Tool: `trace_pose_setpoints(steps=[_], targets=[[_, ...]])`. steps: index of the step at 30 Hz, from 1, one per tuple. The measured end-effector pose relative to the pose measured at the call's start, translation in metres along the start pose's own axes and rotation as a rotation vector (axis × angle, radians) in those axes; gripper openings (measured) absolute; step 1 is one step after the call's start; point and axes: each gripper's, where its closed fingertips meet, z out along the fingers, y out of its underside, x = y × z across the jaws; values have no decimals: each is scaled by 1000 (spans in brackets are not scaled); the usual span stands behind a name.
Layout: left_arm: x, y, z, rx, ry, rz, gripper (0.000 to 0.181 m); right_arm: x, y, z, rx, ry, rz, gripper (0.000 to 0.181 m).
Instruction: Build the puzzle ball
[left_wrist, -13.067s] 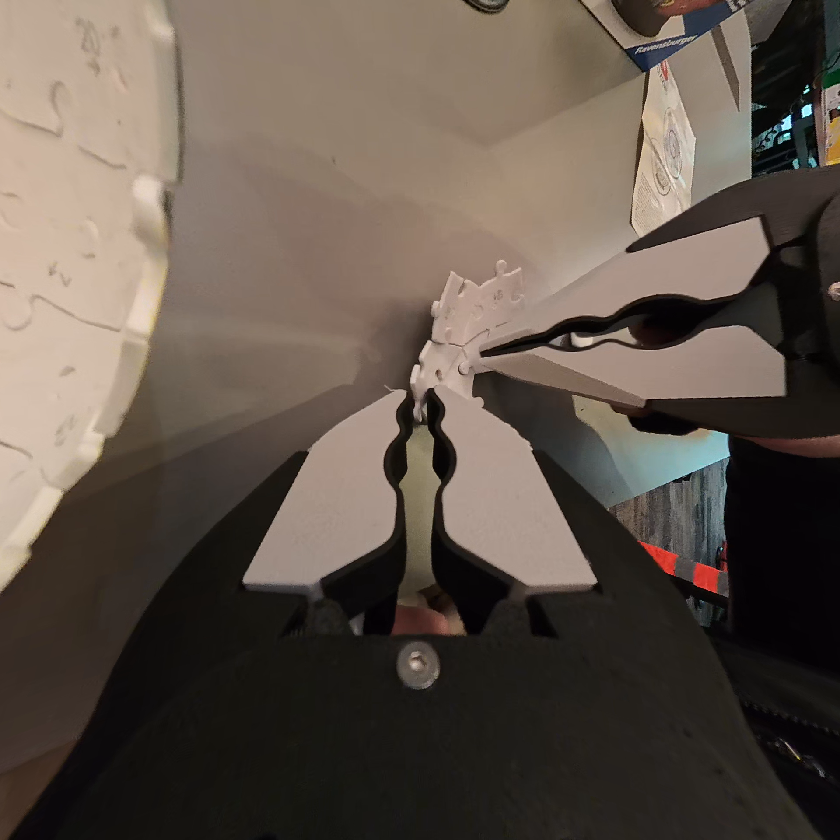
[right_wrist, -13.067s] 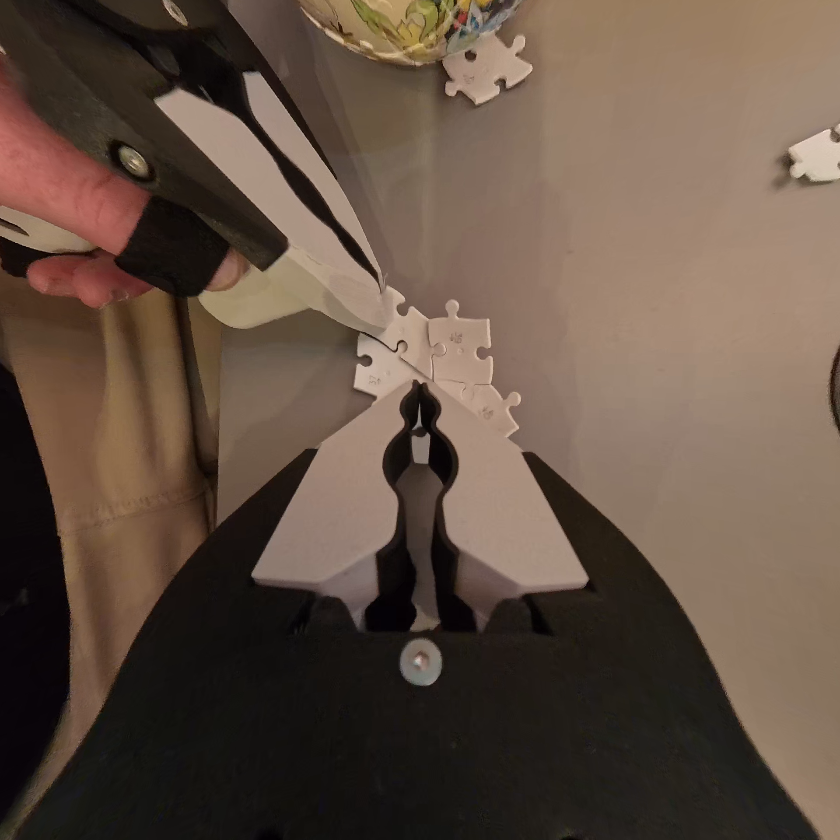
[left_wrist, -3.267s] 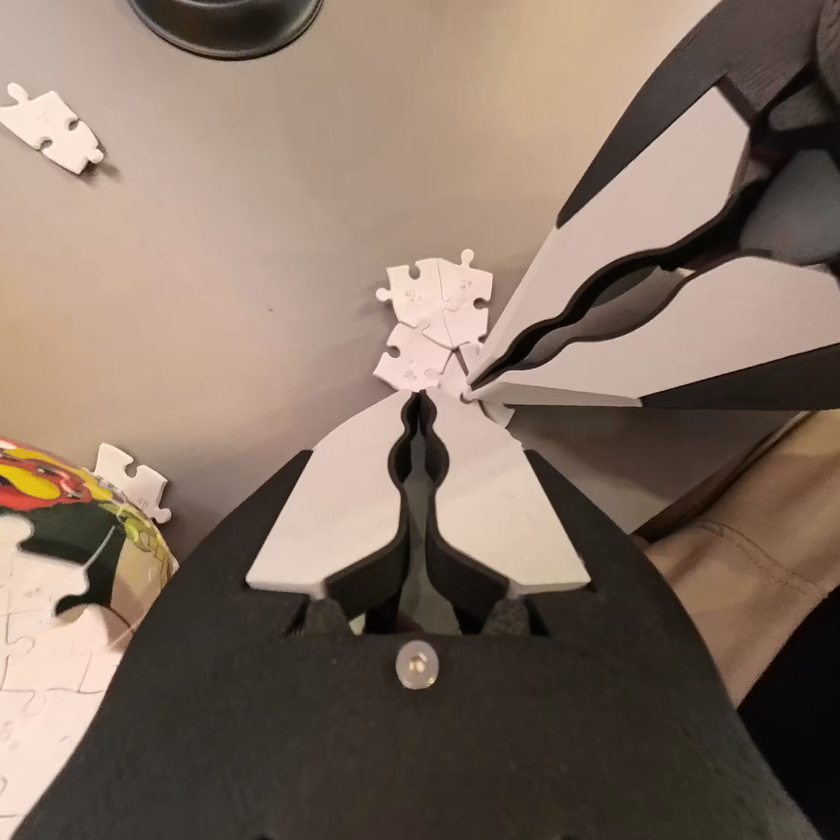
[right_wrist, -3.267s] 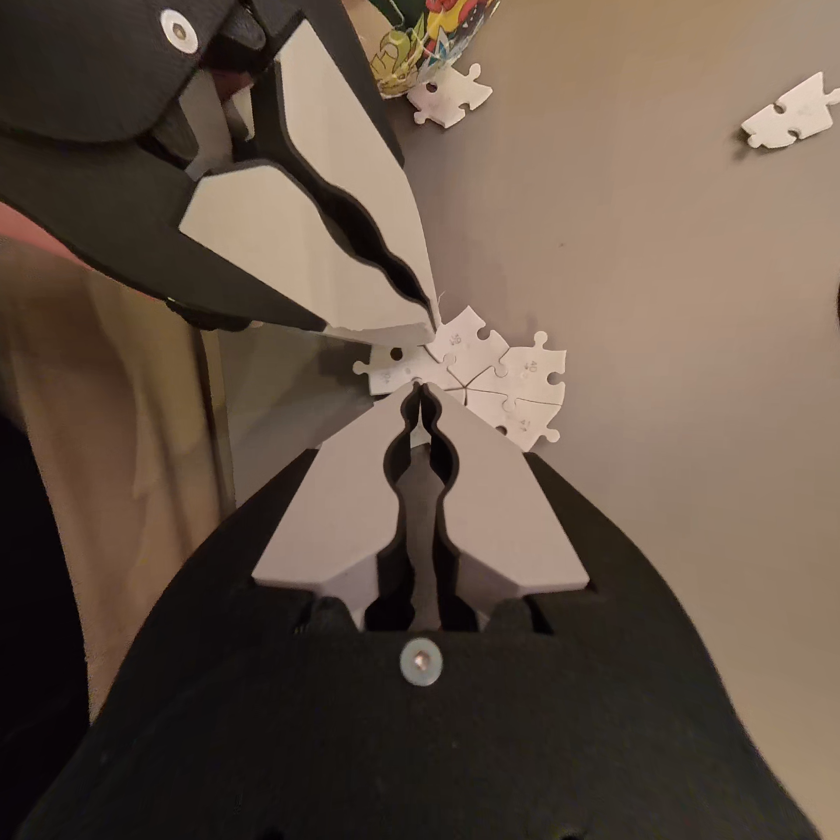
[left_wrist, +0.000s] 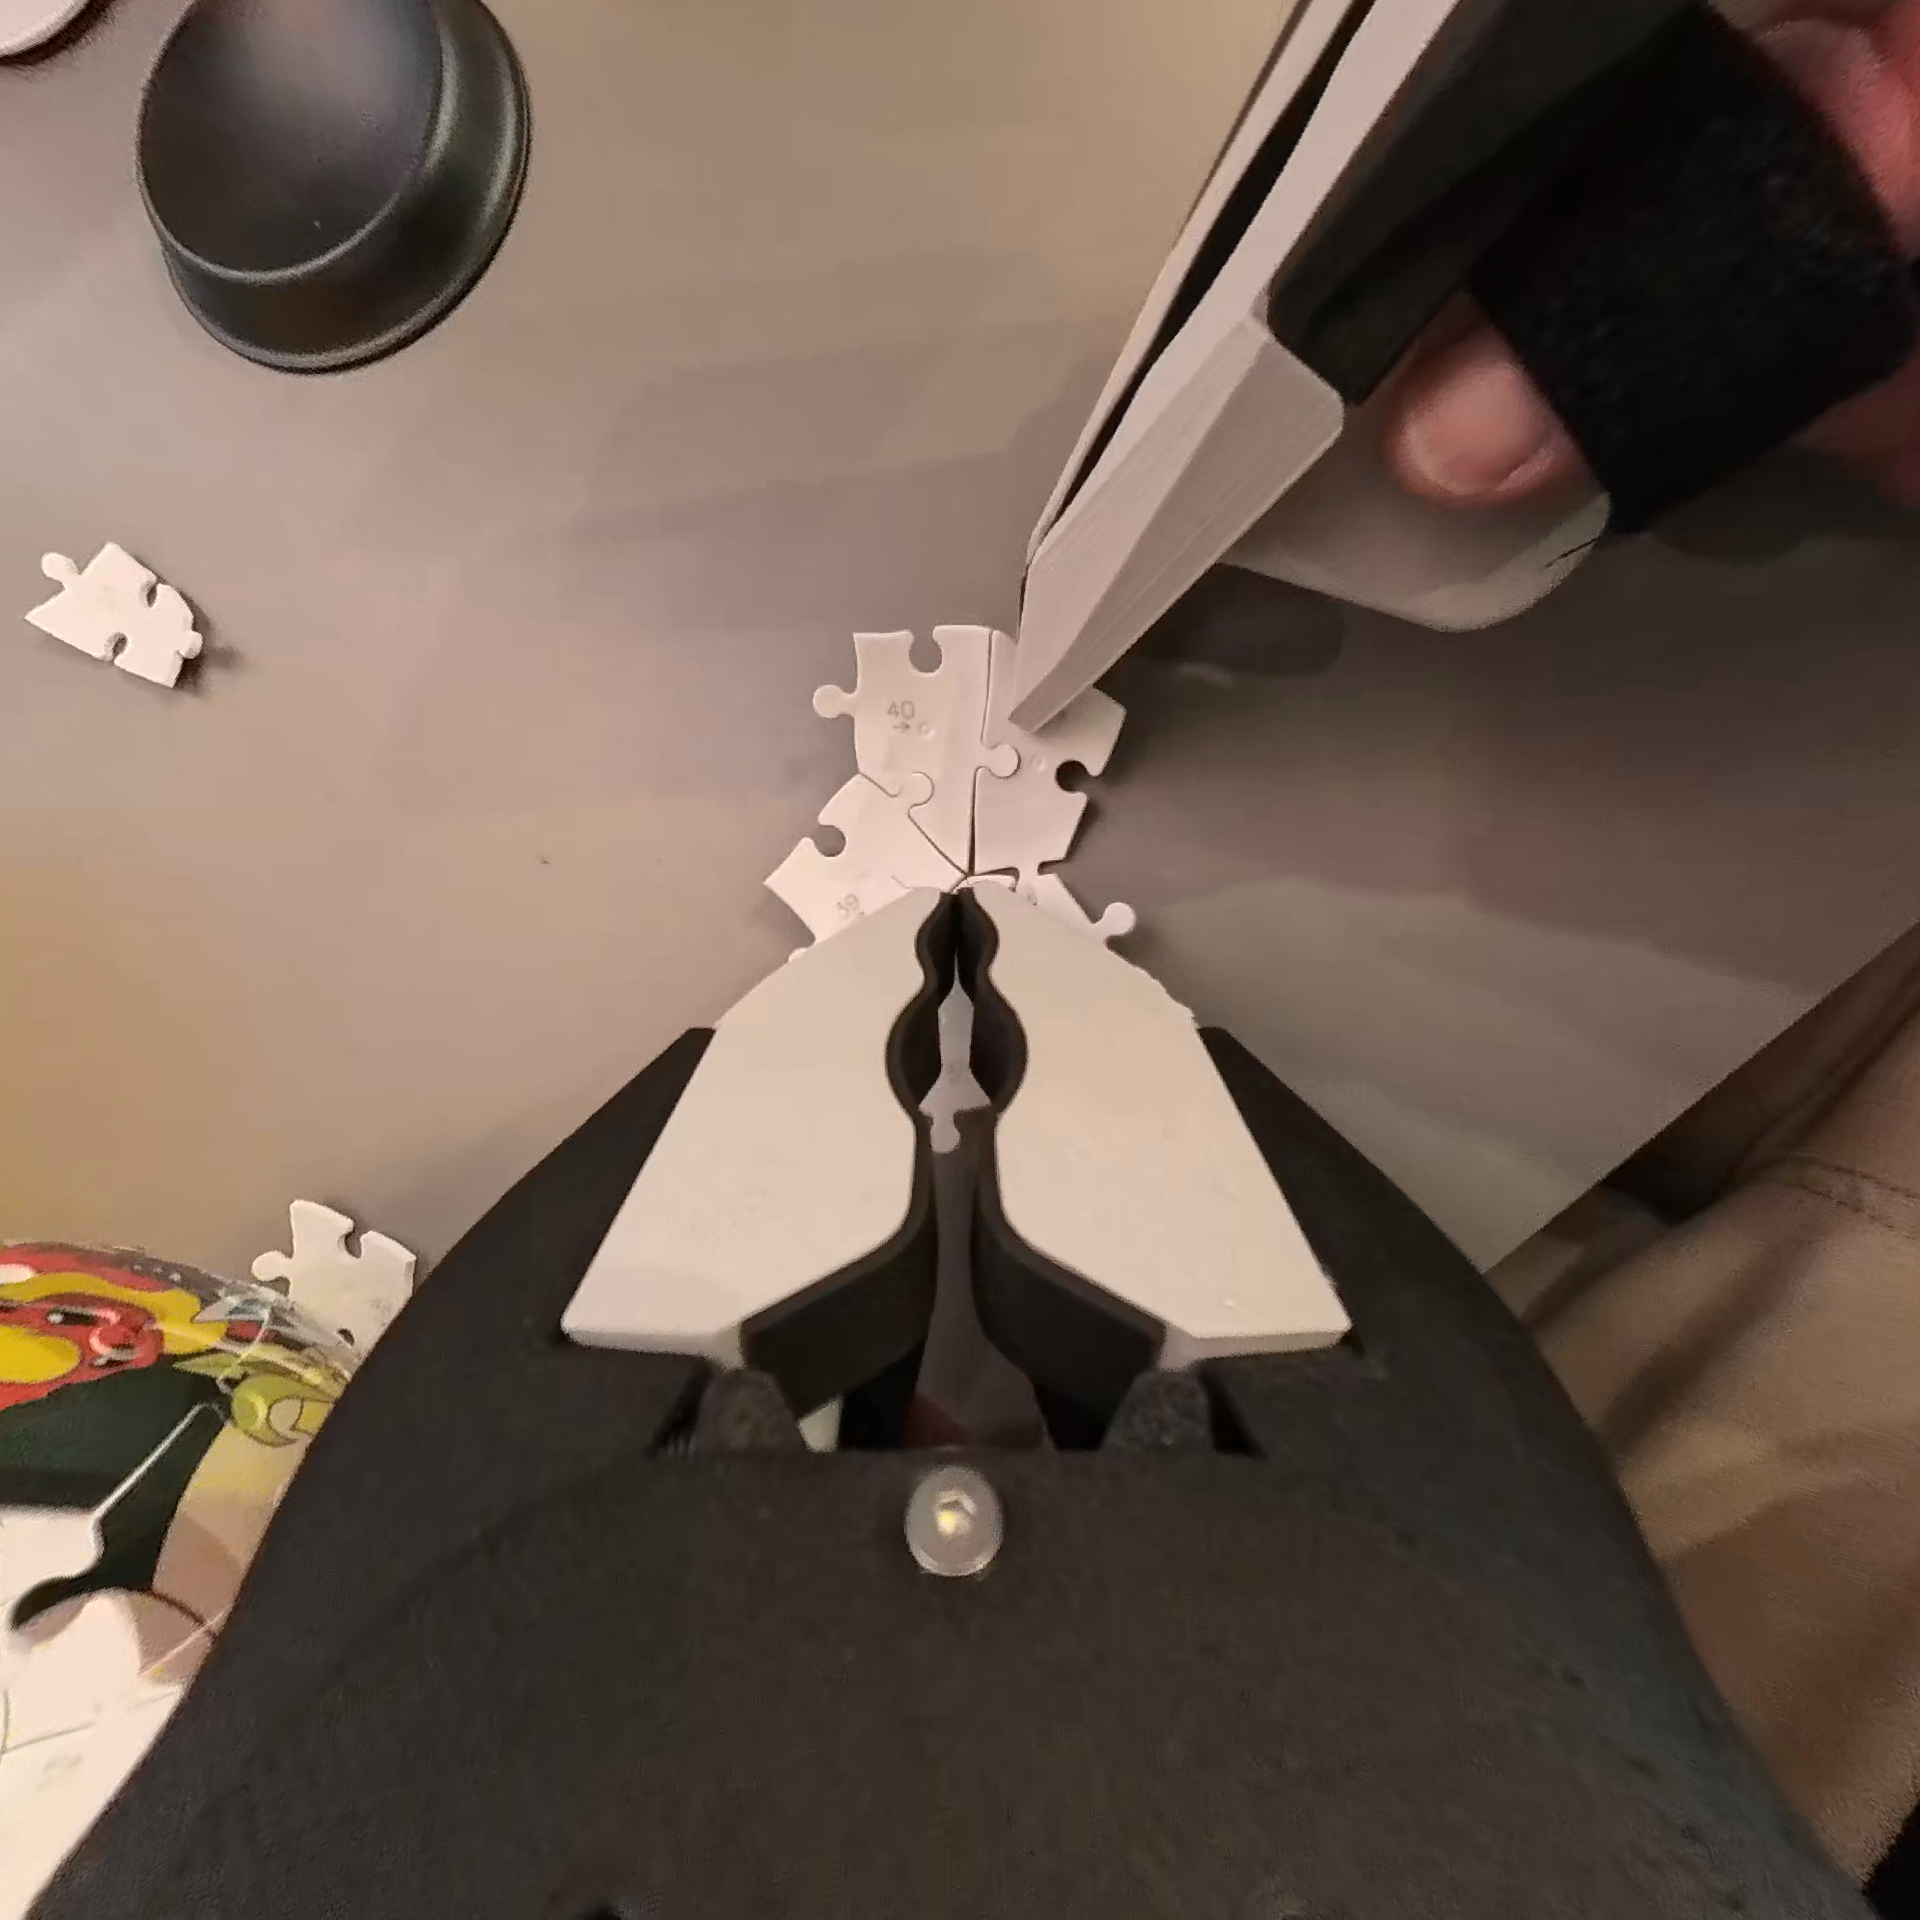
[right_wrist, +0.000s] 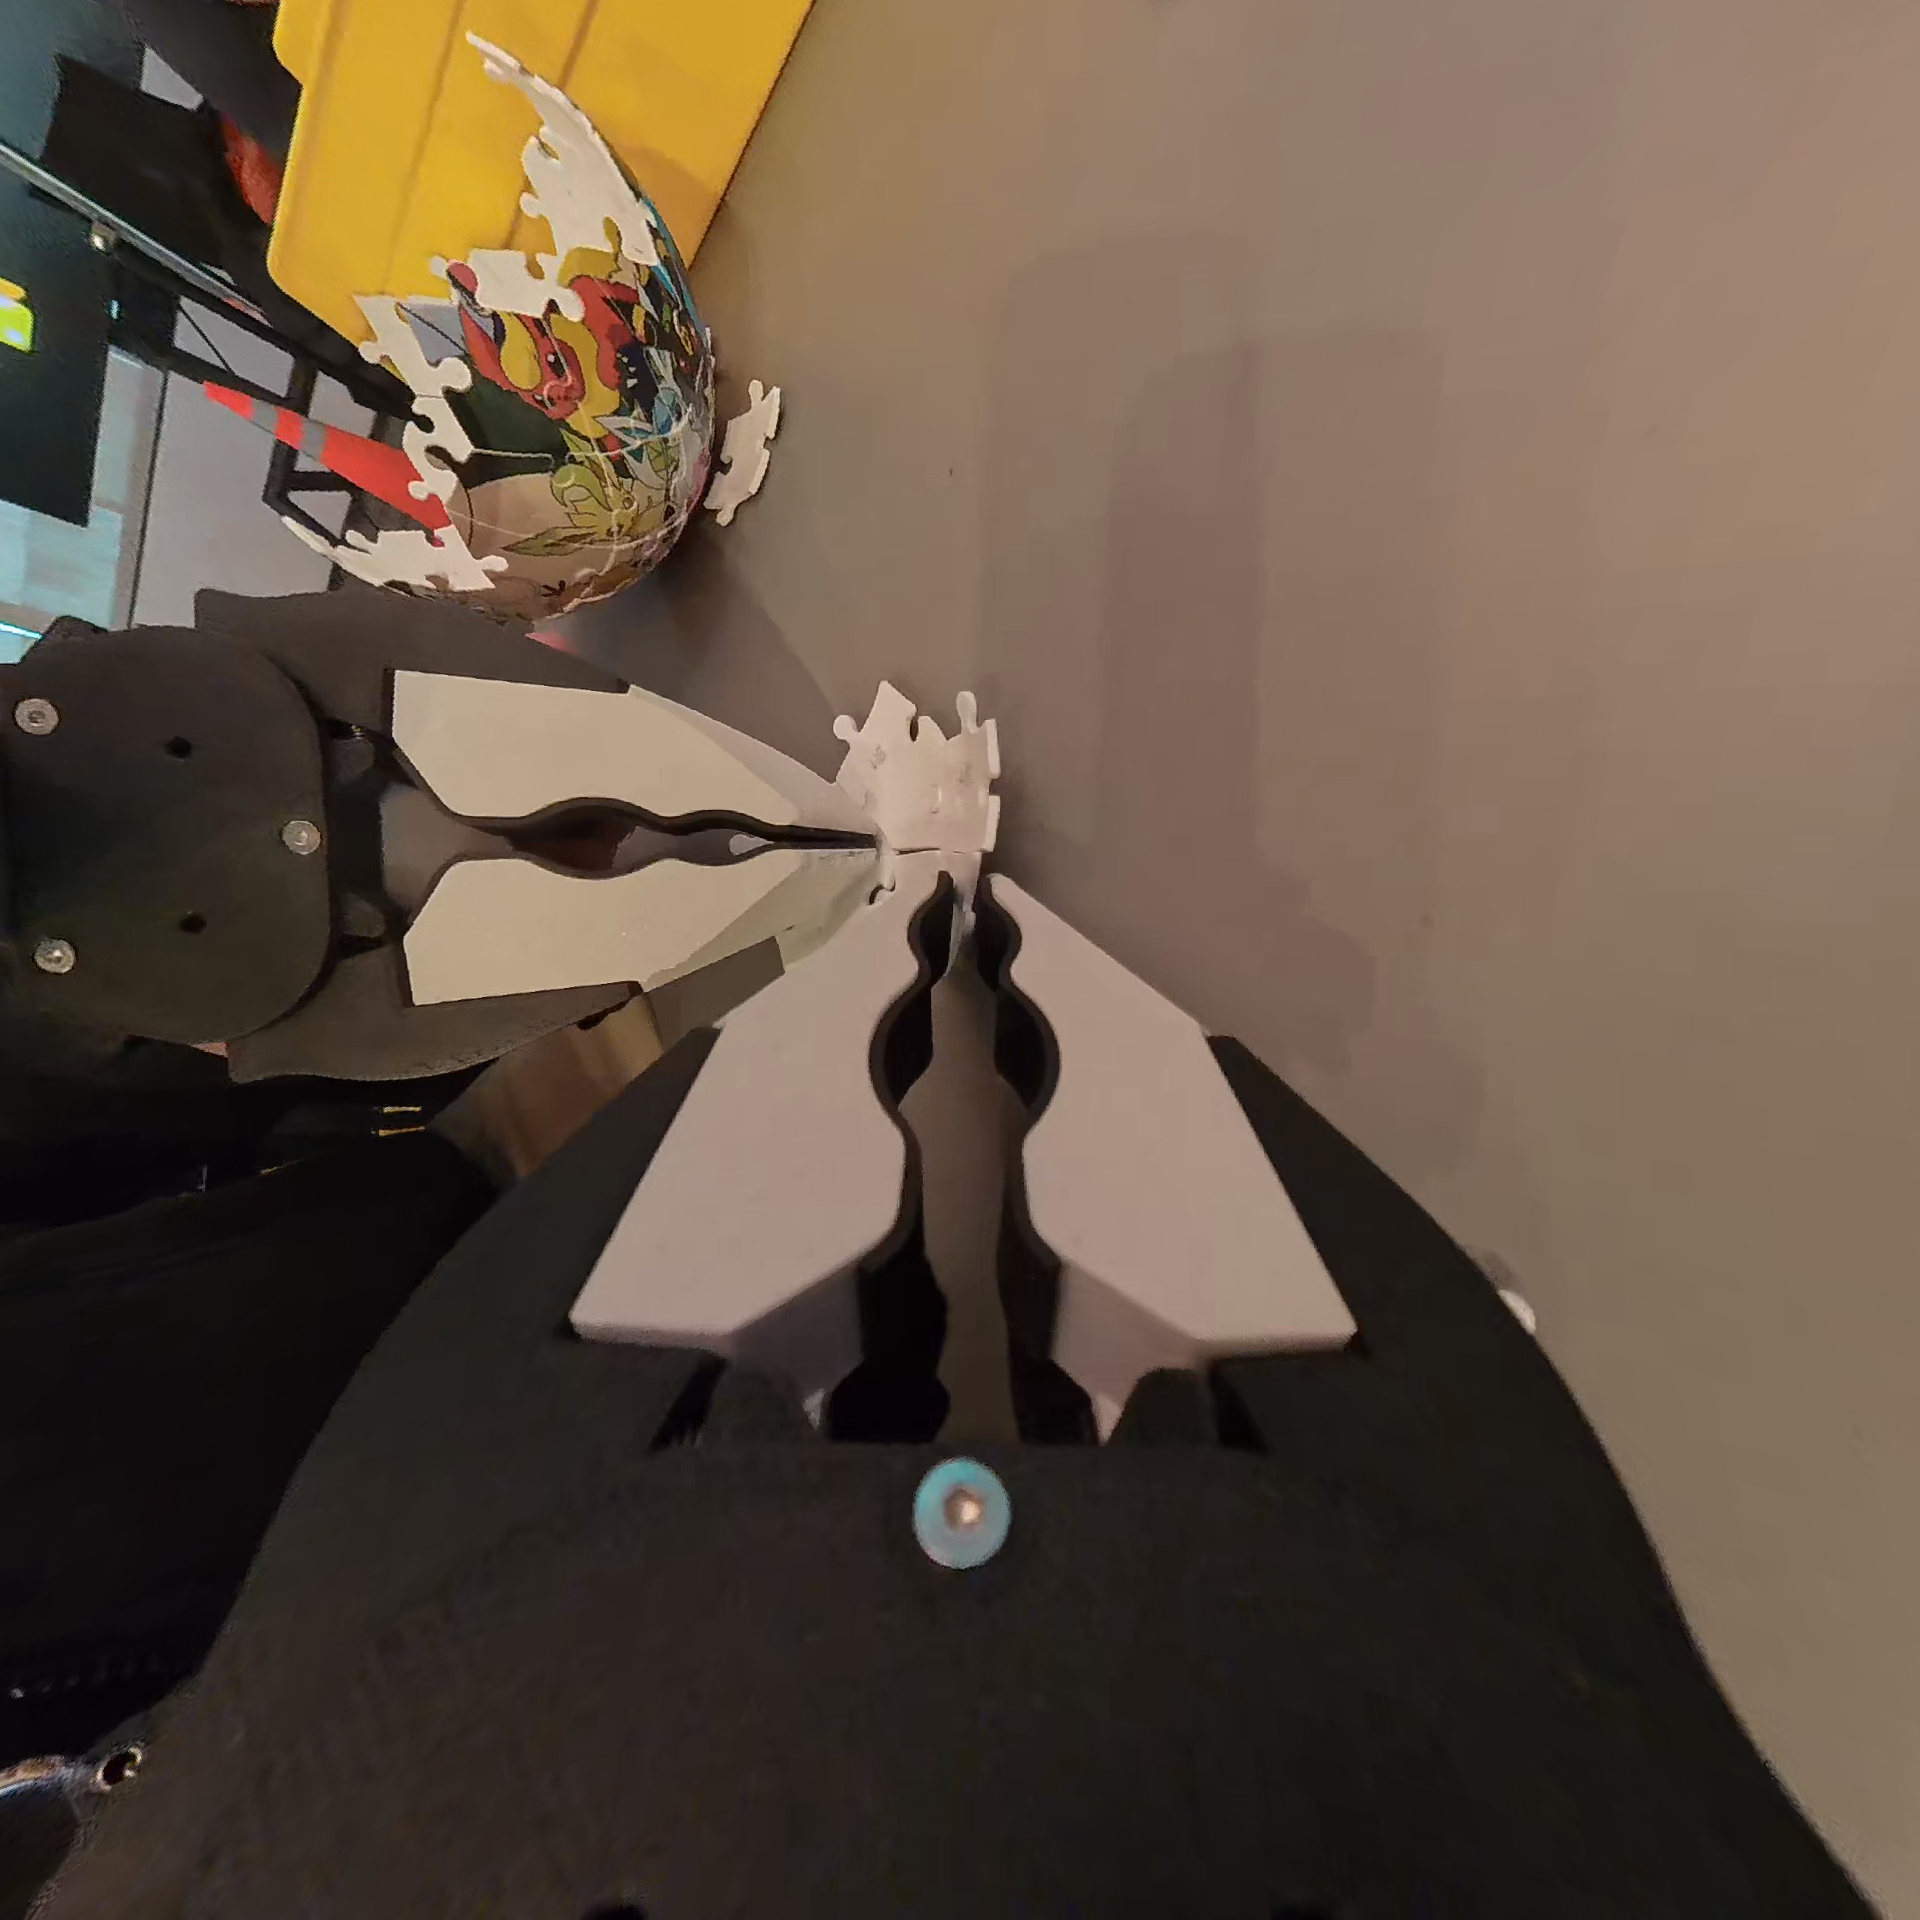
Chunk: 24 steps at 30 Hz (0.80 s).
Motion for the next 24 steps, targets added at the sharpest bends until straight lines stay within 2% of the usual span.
trace_pose_setpoints(steps=[12,15,18,24], targets=[[0,1,0,12,-52,47,0,-5,3,2,42,-13,90,3],[0,1,0,12,-57,43,0,-8,4,-1,68,-11,109,14],[0,1,-1,13,-58,44,0,-6,11,-1,50,13,94,4],[0,1,-1,17,-64,48,0,-8,11,0,53,-38,150,1]])
